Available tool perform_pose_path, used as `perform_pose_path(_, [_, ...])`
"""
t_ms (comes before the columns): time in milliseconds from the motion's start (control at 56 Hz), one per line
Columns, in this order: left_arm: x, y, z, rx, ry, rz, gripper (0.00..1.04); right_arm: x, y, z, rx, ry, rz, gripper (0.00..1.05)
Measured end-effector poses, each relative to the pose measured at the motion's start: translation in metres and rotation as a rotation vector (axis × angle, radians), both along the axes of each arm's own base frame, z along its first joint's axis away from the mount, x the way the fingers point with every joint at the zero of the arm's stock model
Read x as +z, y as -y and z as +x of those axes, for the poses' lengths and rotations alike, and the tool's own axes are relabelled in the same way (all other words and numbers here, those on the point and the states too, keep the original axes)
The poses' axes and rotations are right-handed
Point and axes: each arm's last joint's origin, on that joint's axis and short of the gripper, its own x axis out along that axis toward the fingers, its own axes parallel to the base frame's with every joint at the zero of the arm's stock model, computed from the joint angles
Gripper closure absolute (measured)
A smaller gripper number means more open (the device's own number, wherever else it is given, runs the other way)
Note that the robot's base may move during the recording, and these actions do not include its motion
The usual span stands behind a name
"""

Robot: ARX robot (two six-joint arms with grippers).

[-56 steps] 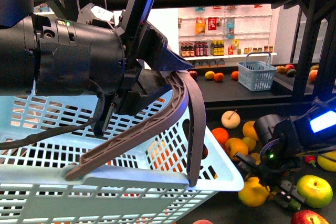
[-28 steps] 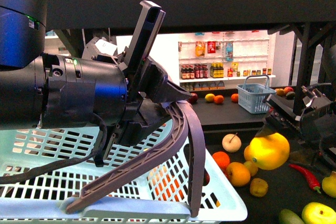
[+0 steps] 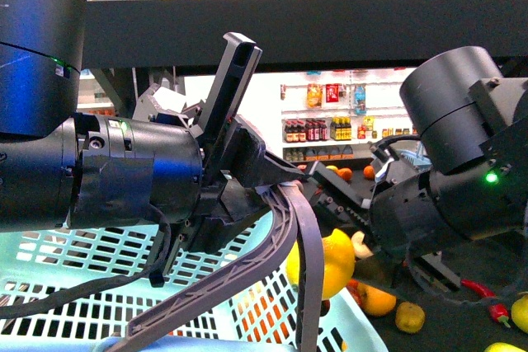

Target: Pick lemon from shelf

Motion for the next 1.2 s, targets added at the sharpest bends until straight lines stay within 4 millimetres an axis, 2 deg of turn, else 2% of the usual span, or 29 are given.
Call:
perform_pose_path(232, [0.002,0.0,0.001,0.006,0.006,-0.002,0.91,0.003,-0.003,0.003,0.014,0.076,0.0,0.08])
perform_pose_path(410, [0.002,0.0,0.001,0.003,0.008,-0.003,0.91,0.01,0.013,0.009,0.015,0.14,0.023,0.07])
perform_pose_path(518, [0.002,0.0,0.001,0.004,0.007,-0.004,0.91,0.031,0.034,0.015,-0.007,0.206,0.055,0.07])
perform_pose_path(625, [0.002,0.0,0.001,0.004,0.008,-0.003,0.91,0.056,0.073,0.032,-0.118,0.305,0.047,0.07])
perform_pose_path(732, [0.002,0.0,0.001,0.004,0.006,-0.005,0.91,0.057,0.109,0.054,-0.234,0.314,-0.019,0.07])
perform_pose_path(785, [0.002,0.0,0.001,0.002,0.007,-0.004,0.91,0.046,0.124,0.067,-0.283,0.273,-0.055,0.07])
perform_pose_path(821, [0.002,0.0,0.001,0.0,0.008,-0.004,0.91,0.032,0.133,0.079,-0.319,0.224,-0.084,0.07])
perform_pose_path(857, [0.002,0.0,0.001,-0.002,0.007,-0.005,0.91,0.013,0.14,0.091,-0.345,0.167,-0.108,0.07])
perform_pose_path(910, [0.002,0.0,0.001,-0.002,0.005,-0.006,0.91,-0.029,0.145,0.113,-0.387,0.05,-0.156,0.07])
perform_pose_path(1053, [0.002,0.0,0.001,0.001,0.007,-0.004,0.91,-0.097,0.138,0.145,-0.39,-0.097,-0.192,0.07])
perform_pose_path(1196, [0.002,0.0,0.001,0.003,0.007,-0.004,0.91,-0.129,0.122,0.171,-0.394,-0.154,-0.202,0.07])
